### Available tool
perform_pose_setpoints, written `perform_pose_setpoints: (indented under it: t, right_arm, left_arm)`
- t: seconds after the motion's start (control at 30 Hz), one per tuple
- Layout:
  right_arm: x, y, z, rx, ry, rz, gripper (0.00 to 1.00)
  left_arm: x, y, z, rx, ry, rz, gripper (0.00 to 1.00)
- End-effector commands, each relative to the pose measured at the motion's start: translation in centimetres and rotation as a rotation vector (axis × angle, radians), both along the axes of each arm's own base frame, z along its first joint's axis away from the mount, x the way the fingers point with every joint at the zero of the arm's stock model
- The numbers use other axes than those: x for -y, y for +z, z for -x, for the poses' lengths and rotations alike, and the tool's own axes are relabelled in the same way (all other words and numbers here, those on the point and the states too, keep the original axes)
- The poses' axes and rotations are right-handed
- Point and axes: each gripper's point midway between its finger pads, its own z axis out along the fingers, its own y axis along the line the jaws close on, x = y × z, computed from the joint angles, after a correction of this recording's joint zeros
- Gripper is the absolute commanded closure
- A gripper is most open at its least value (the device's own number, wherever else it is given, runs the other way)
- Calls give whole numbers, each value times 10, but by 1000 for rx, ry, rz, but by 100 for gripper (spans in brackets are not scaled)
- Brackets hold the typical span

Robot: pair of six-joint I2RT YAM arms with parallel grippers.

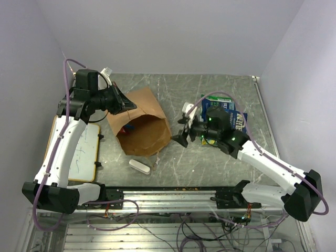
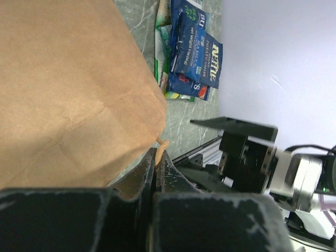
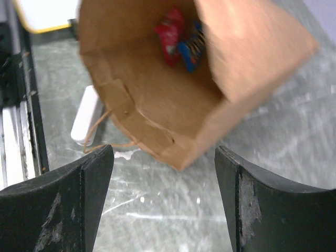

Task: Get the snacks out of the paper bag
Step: Take out the snack from the paper bag.

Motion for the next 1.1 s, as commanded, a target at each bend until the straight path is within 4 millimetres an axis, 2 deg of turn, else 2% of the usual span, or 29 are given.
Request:
perform_pose_setpoints:
  t: [0.0, 0.1, 0.17, 0.27, 0.33, 0.37, 0.4, 0.5, 0.67, 0.87, 1.07]
  right_arm:
    - [-38, -5, 44, 287, 324, 33, 23]
    - [-59, -17, 56, 379, 358, 25, 29]
    - [-75, -15, 56, 436, 344, -20, 35]
    - [-96, -21, 52, 488, 314, -48, 42]
    - [-109, -24, 39, 518, 254, -64, 43]
    - [-116, -35, 31, 520, 228, -58, 43]
    - [-120, -29, 25, 546, 195, -84, 45]
    - [-140, -47, -5, 570, 92, -89, 48]
    - [-171, -66, -39, 635, 5, -110, 49]
    - [-204, -97, -66, 640, -17, -75, 52]
    - [-219, -133, -83, 629, -4, -9, 52]
  left_arm:
    - [-9, 1, 5, -12, 36, -18, 93]
    - [-10, -1, 9, -19, 36, -24, 93]
    - [-10, 0, 11, -11, 40, -17, 93]
    - [-8, 4, 11, -1, 41, 1, 93]
    - [-6, 5, 11, -3, 39, 16, 93]
    - [-5, 6, 11, -4, 40, 22, 93]
    - [-5, 7, 10, -2, 39, 30, 93]
    - [-2, 7, 7, -12, 42, 45, 93]
    - [-3, 7, 6, -34, 38, 32, 93]
    - [-1, 7, 11, -40, -15, 10, 93]
    - [2, -7, 17, -70, -67, 1, 93]
